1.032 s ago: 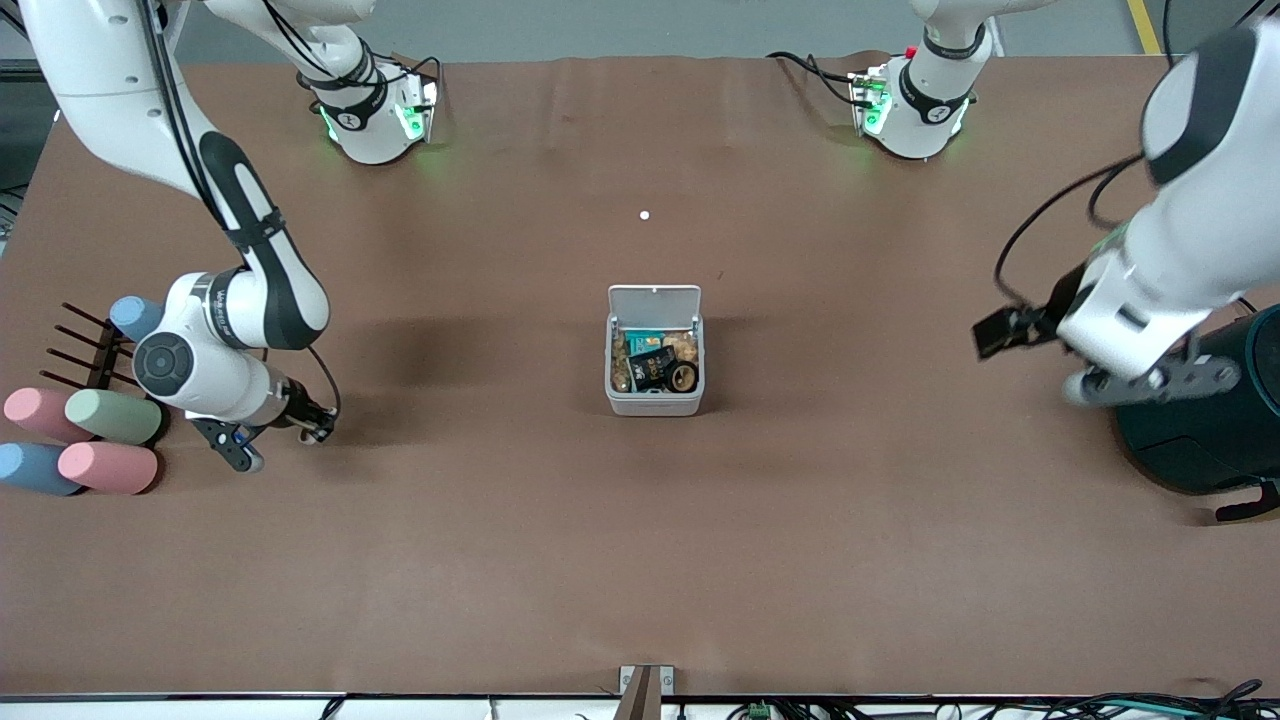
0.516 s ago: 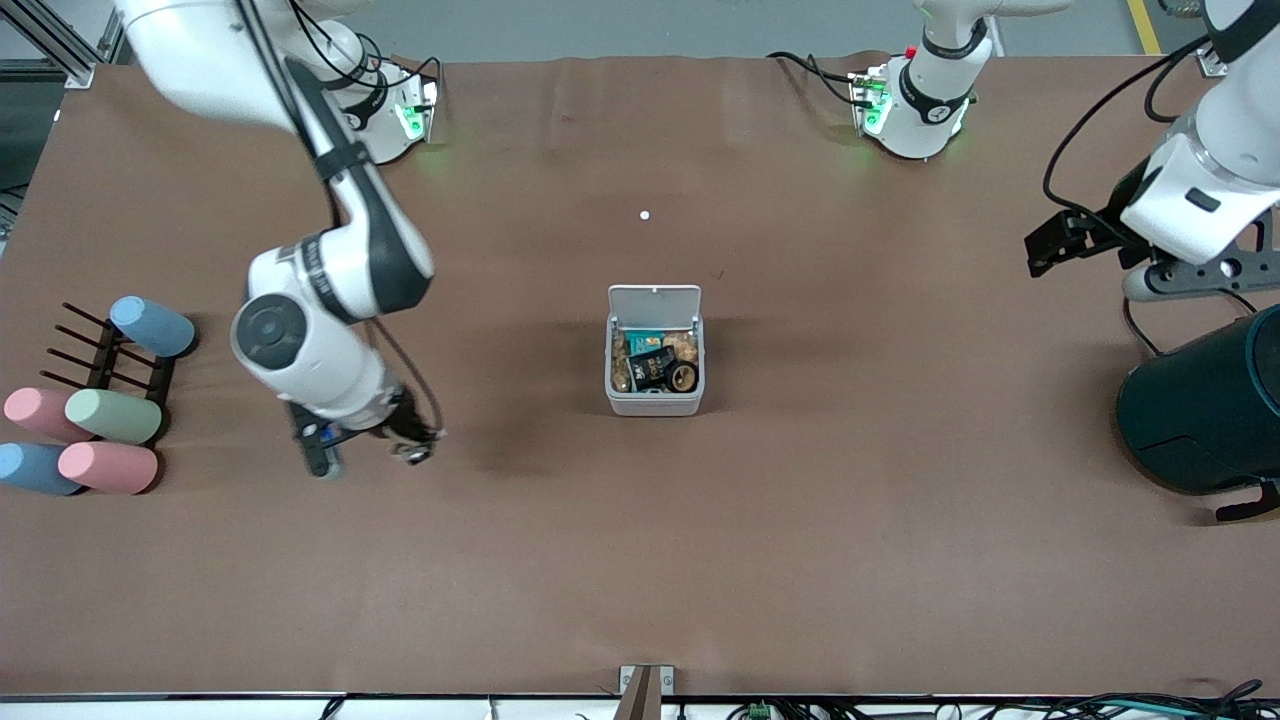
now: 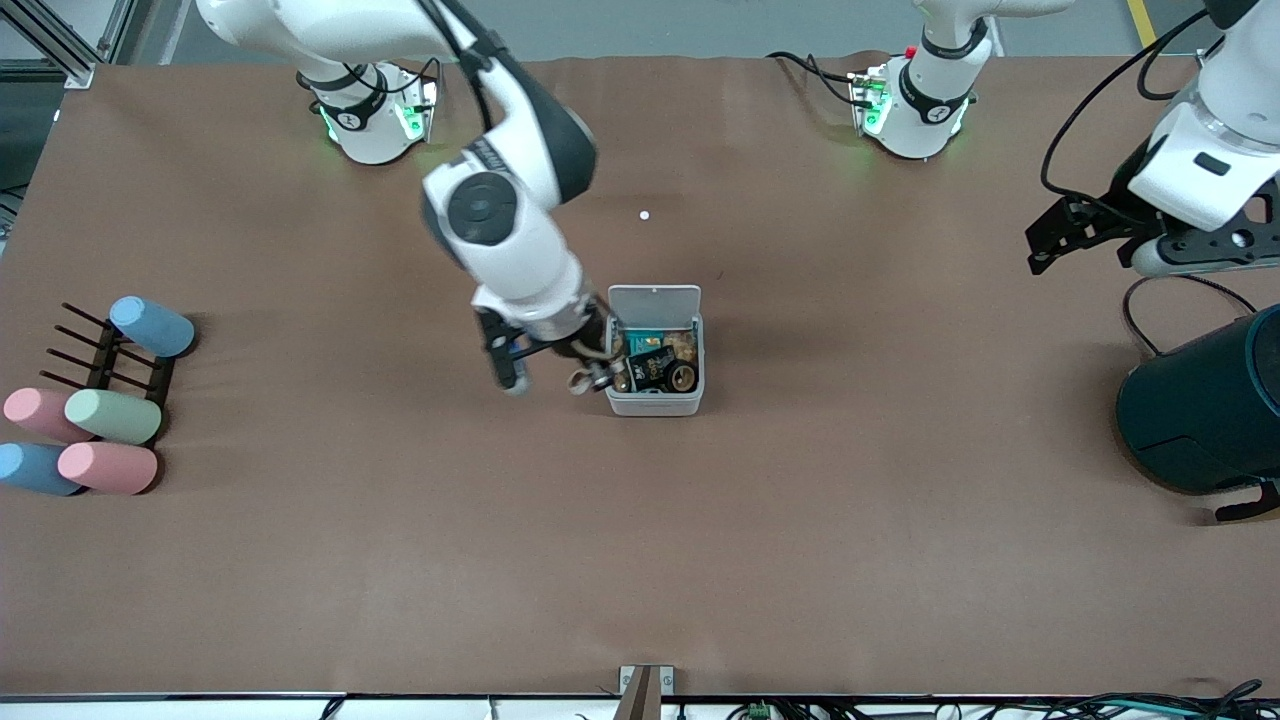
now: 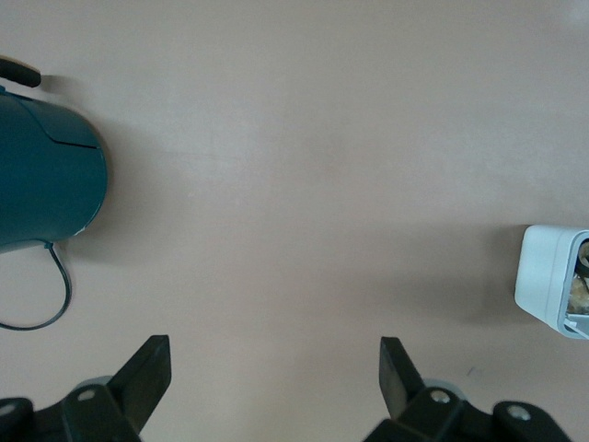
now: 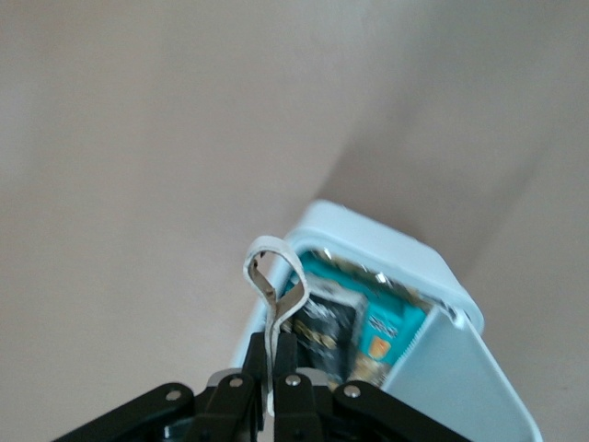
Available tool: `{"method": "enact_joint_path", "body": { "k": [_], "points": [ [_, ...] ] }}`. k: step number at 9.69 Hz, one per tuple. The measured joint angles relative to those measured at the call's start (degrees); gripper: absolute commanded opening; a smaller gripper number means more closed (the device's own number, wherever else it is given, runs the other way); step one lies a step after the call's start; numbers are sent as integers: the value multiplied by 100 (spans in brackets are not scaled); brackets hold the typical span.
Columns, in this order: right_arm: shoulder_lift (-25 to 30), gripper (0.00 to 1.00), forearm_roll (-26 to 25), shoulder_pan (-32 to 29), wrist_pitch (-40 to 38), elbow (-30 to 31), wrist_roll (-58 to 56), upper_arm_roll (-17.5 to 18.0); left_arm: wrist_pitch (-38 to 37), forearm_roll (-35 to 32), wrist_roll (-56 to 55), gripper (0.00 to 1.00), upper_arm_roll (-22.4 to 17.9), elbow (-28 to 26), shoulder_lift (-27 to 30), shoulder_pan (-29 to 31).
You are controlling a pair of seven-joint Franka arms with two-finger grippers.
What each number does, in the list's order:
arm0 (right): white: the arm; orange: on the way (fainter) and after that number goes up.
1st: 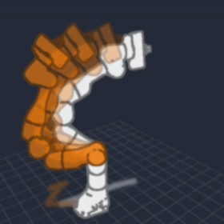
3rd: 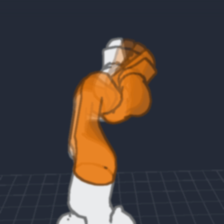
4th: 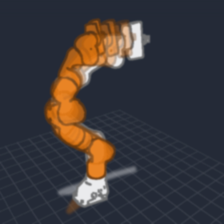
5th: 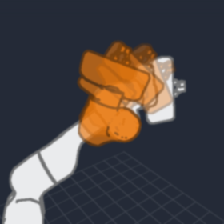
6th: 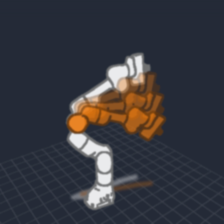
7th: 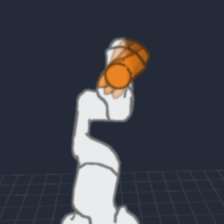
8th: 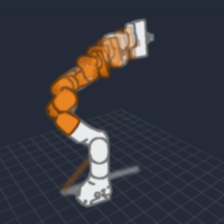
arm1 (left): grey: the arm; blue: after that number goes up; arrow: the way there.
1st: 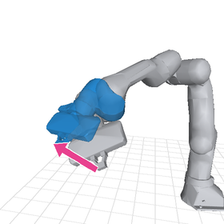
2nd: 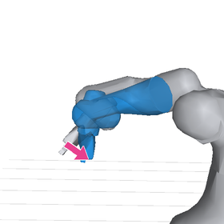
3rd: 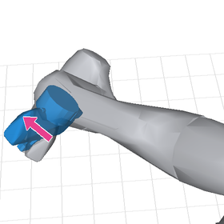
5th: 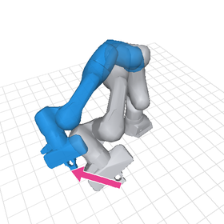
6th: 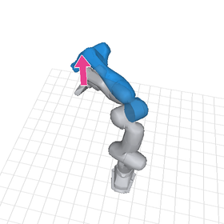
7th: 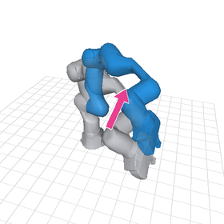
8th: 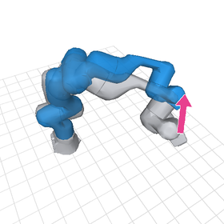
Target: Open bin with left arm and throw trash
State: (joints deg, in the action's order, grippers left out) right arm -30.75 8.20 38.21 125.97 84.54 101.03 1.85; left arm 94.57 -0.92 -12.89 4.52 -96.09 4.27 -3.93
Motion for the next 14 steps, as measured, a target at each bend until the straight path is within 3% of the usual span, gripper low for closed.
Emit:
{"method": "enact_joint_path", "body": {
  "k": [3,4,6,7,9,11,14],
  "points": [
    [-376,4,91,236,10,-20,26,-4,-369,19,8,100,-48,467,-241,-64],
    [-457,15,104,257,10,-24,51,-5,-395,19,8,100,-34,559,-301,-103],
    [-514,55,110,317,10,-27,75,-4,-414,19,8,100,-27,605,-344,-126],
    [-515,66,110,331,8,-29,86,-4,-415,19,8,100,-28,605,-346,-126],
    [-516,76,111,328,-55,-38,93,-34,-419,19,8,100,-26,606,-347,-126],
    [-516,99,113,318,-208,-44,95,-69,-429,19,8,100,-7,607,-375,-127],
    [-505,100,115,218,-576,-221,98,-124,-429,20,7,100,97,635,-419,-125]
  ]
}}
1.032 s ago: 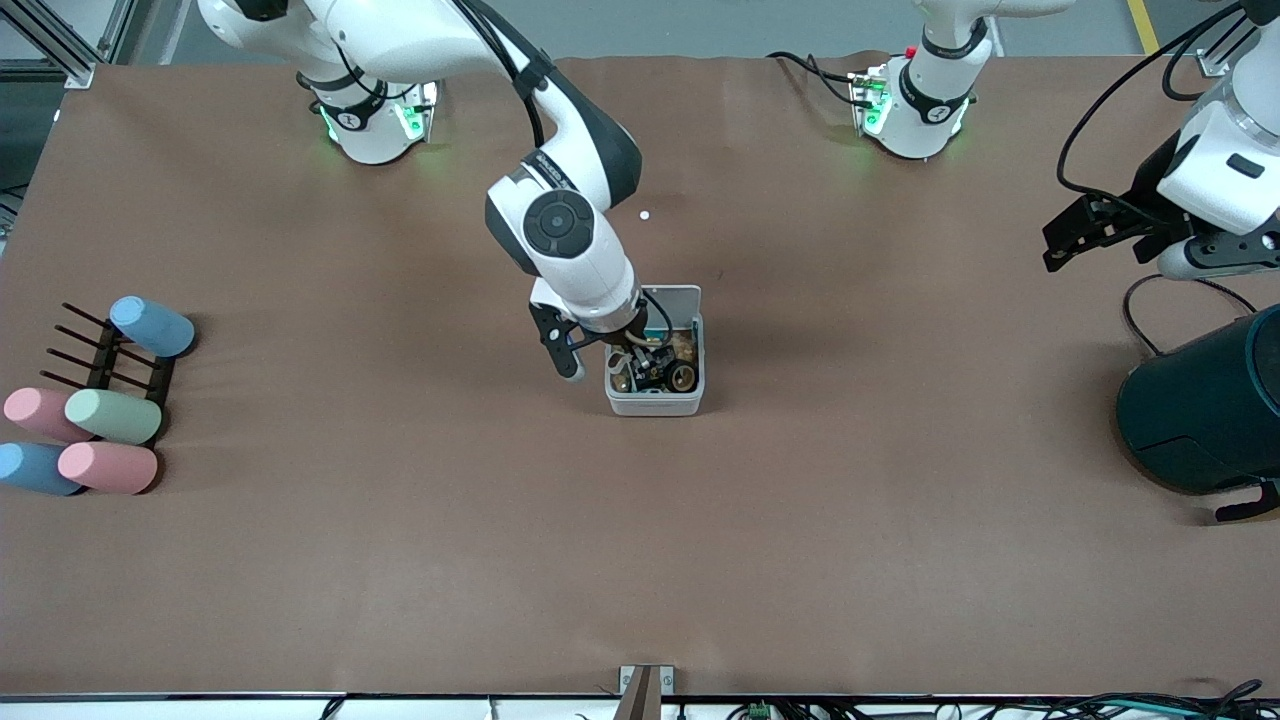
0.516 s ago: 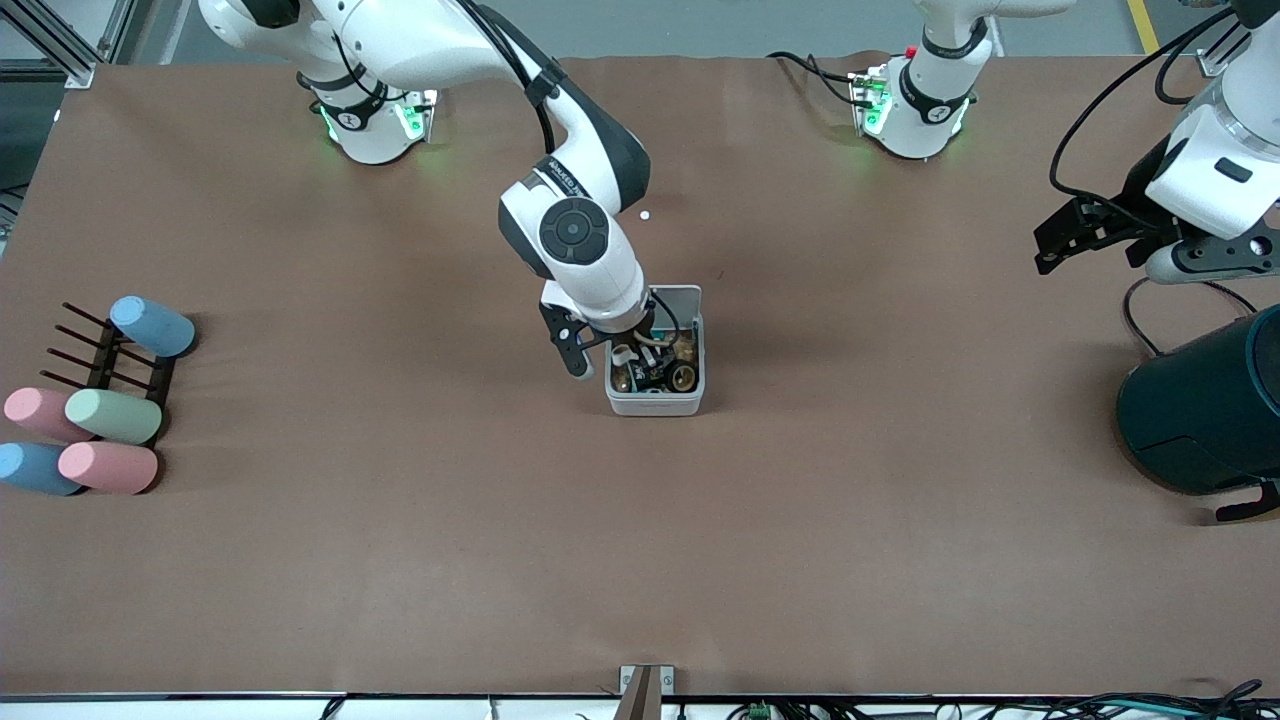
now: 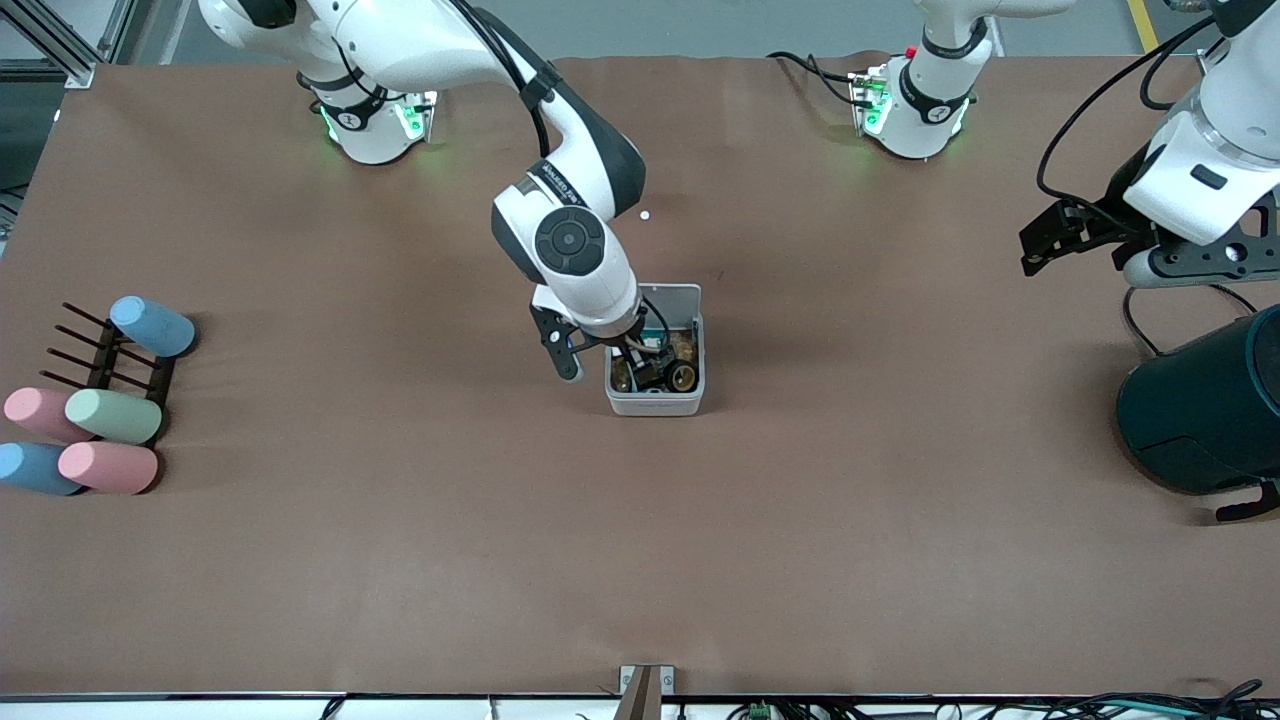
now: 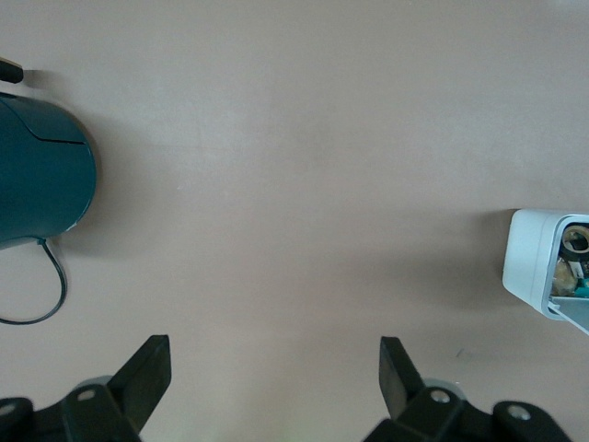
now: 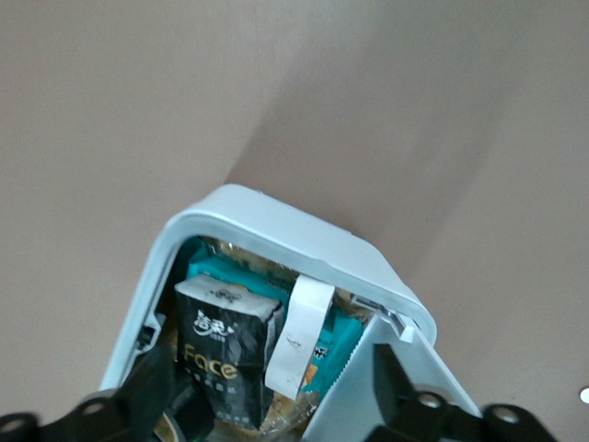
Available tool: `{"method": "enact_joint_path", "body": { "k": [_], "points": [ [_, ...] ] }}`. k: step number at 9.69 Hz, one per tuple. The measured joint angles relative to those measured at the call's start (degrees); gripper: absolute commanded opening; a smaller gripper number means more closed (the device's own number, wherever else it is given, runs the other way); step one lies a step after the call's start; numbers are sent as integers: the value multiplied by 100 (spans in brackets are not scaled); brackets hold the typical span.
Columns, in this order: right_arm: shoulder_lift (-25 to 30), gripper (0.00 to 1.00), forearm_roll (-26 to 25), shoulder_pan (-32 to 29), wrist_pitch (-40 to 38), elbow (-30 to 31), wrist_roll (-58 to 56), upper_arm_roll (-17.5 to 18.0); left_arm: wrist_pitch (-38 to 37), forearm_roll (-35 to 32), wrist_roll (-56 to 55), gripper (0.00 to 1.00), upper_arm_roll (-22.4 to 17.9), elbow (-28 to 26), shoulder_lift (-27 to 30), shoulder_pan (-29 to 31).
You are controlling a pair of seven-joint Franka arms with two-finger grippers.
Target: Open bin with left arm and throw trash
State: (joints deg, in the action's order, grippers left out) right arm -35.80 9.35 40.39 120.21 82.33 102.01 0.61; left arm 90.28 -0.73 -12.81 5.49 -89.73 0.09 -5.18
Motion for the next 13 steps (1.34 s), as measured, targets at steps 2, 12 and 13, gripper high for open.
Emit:
{"method": "enact_joint_path", "body": {
  "k": [2,12,13],
  "points": [
    [208,100,1,-378,-290,-173,-4,-31,-2,0,0,100,-4,16,-22,56],
    [1839,100,-661,-4128,-3860,-183,-6903,-148,-4,0,365,100,-51,129,-253,141],
    [2162,100,-674,-4232,-4333,-193,-7638,-147,-4,0,365,100,-52,132,-257,142]
  ]
}}
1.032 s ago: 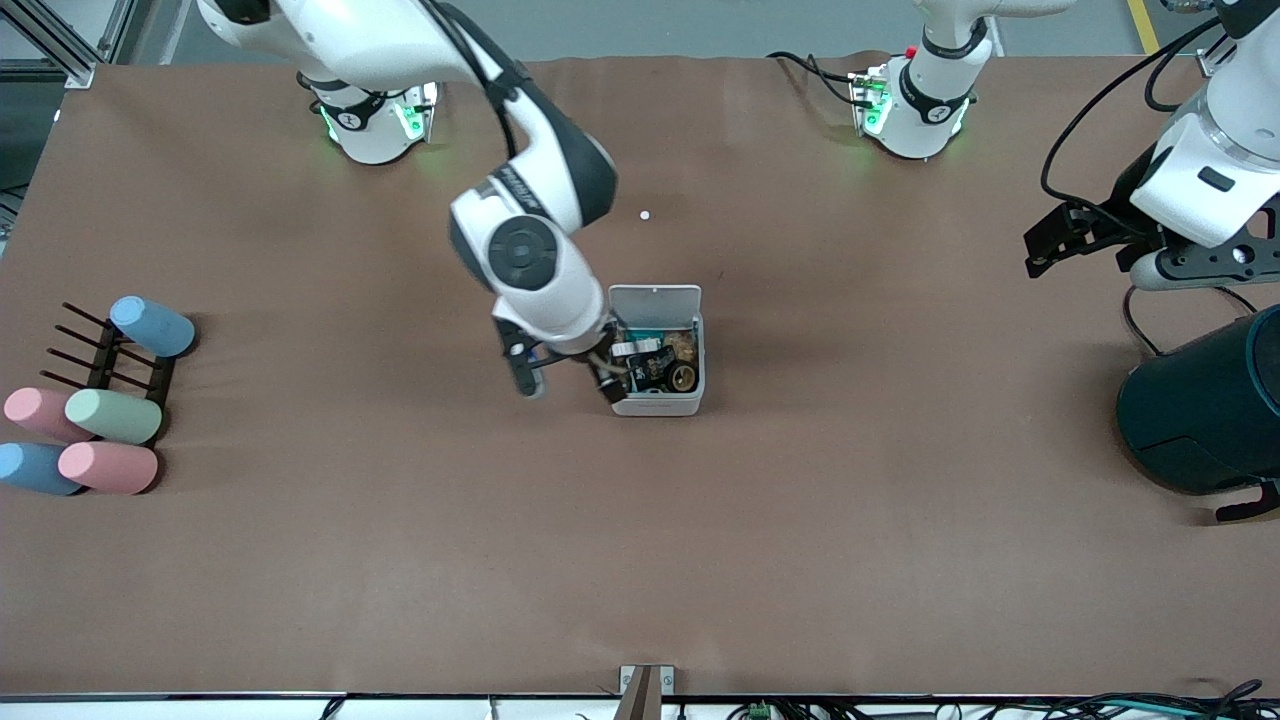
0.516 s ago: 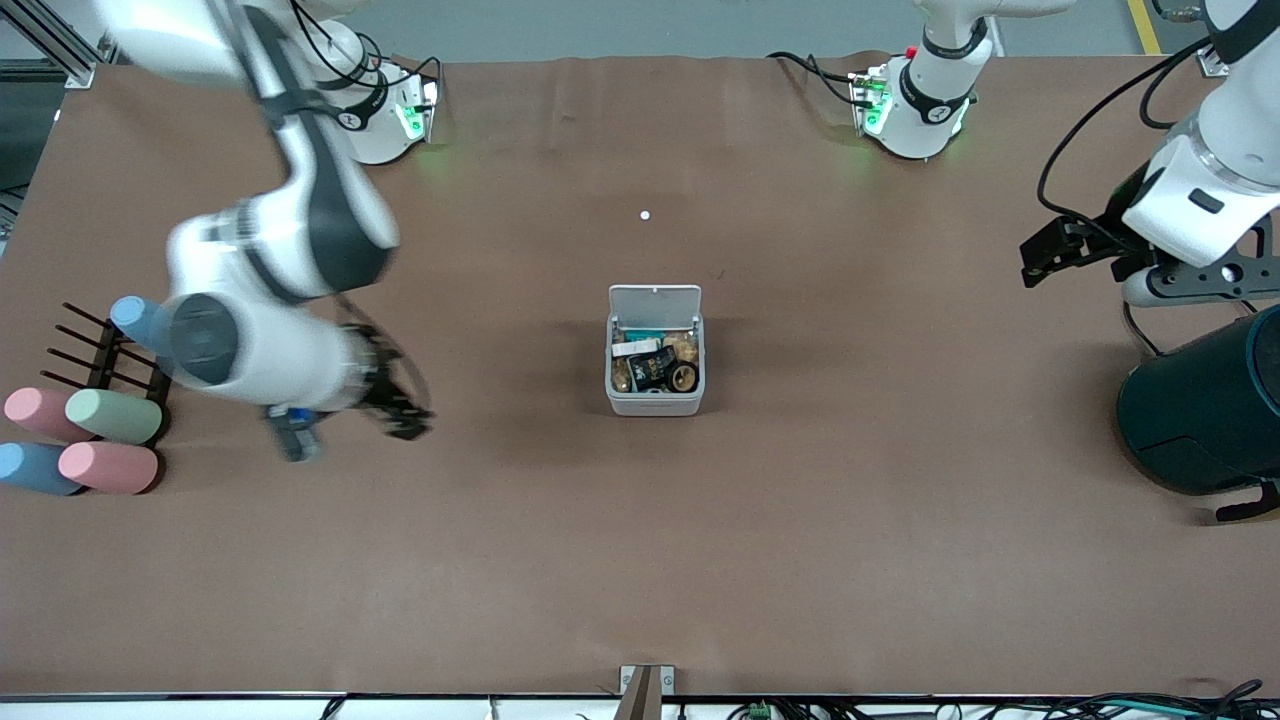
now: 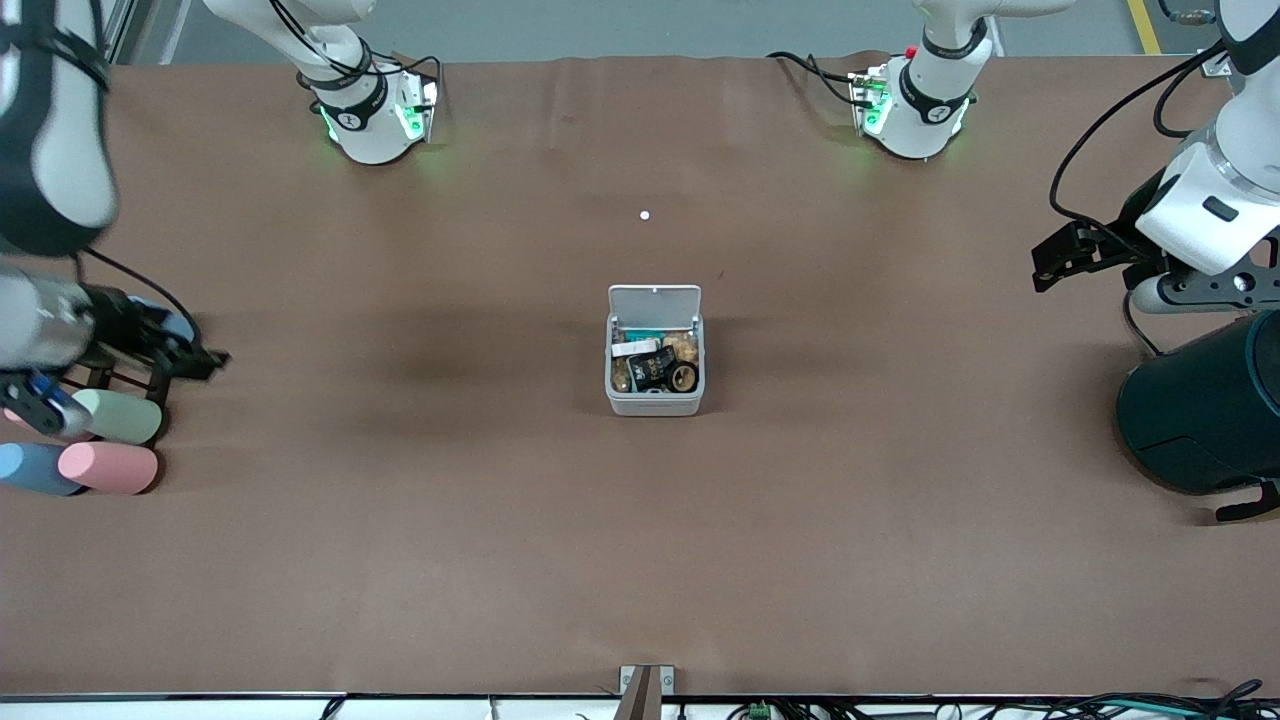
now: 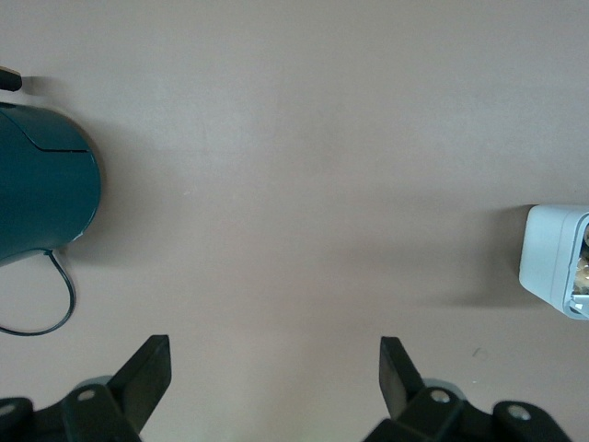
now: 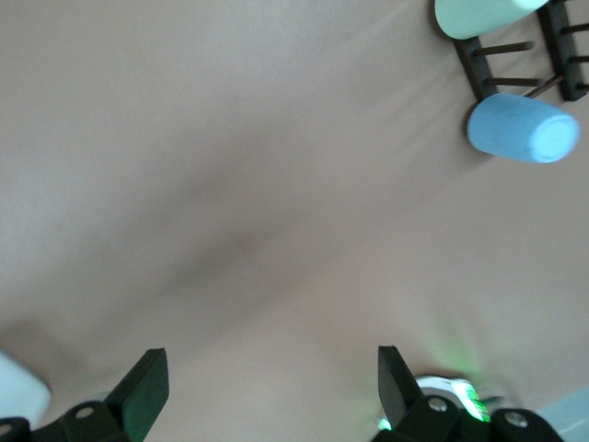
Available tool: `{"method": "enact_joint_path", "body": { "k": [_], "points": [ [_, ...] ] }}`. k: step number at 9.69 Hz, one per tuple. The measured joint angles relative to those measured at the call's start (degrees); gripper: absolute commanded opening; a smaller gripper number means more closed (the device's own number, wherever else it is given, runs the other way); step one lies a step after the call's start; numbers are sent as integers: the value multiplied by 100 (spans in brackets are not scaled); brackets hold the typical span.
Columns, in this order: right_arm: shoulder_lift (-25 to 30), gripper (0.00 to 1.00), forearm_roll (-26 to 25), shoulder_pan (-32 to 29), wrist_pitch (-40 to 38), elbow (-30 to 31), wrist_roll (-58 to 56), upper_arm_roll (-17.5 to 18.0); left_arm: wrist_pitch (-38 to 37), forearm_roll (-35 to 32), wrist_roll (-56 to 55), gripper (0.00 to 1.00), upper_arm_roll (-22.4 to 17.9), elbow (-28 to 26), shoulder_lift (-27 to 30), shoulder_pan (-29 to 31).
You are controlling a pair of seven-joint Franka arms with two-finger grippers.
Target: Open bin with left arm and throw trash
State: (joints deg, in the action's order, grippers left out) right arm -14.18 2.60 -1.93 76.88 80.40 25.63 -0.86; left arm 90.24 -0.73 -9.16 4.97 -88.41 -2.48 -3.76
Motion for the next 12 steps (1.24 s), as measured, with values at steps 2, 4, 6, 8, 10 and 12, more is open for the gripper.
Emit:
{"method": "enact_joint_path", "body": {
  "k": [2,4,6,8,10,12],
  "points": [
    [975,100,-5,-148,-811,129,-1416,0,-1,0,0,100,-1,16,-16,1],
    [1746,100,17,-161,-870,473,-1808,-6,-2,0,0,100,0,28,-27,-2],
    [1679,100,15,-164,-492,444,-1848,-13,-3,0,4,100,-2,42,-55,-2],
    [1398,100,17,-160,-60,242,-1951,-7,-3,0,4,100,-18,130,-123,3],
    [1347,100,14,-126,213,180,-2008,41,-3,-46,4,100,-20,149,-140,3],
    [1347,100,13,-115,228,159,-2116,54,-3,-49,4,100,-20,150,-149,4]
  ]
}}
